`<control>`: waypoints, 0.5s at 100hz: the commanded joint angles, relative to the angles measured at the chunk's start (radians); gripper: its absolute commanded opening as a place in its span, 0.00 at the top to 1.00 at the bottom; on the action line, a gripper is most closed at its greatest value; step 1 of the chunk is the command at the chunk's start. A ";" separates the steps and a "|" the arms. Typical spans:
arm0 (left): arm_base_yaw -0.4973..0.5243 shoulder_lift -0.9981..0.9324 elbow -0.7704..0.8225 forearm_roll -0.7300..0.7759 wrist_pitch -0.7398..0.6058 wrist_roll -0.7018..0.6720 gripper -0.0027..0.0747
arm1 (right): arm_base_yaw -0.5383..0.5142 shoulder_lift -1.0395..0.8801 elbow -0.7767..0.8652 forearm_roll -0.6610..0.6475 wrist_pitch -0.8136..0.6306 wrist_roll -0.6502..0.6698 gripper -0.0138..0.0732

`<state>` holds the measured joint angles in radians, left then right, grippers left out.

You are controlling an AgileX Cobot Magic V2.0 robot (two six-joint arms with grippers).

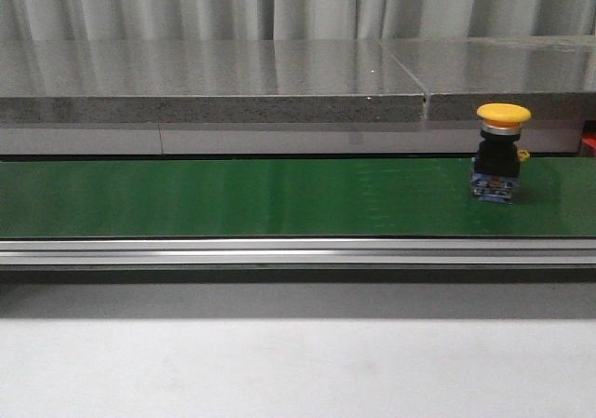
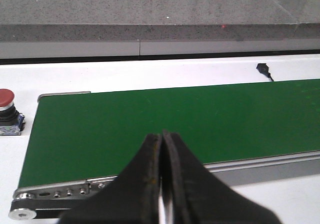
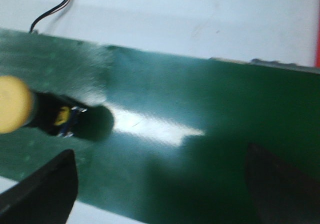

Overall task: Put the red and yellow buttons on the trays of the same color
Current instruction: 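Grasp the yellow button at the belt end with the right gripper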

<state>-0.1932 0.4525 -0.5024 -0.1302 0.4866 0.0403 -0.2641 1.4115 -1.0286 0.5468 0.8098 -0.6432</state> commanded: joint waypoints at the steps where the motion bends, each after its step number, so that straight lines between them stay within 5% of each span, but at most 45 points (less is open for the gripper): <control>1: -0.009 0.005 -0.026 -0.012 -0.070 -0.002 0.99 | 0.032 -0.037 -0.019 0.011 0.022 -0.013 0.08; 27: -0.009 0.005 -0.026 -0.012 -0.070 -0.002 0.99 | 0.140 -0.035 -0.019 -0.061 0.040 -0.067 0.08; 50: -0.009 0.005 -0.026 -0.012 -0.070 -0.002 0.99 | 0.182 -0.023 -0.020 -0.061 -0.090 -0.072 0.08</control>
<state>-0.1932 0.4525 -0.5024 -0.1302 0.4866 0.0403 -0.0862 1.4099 -1.0249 0.4728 0.7973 -0.7030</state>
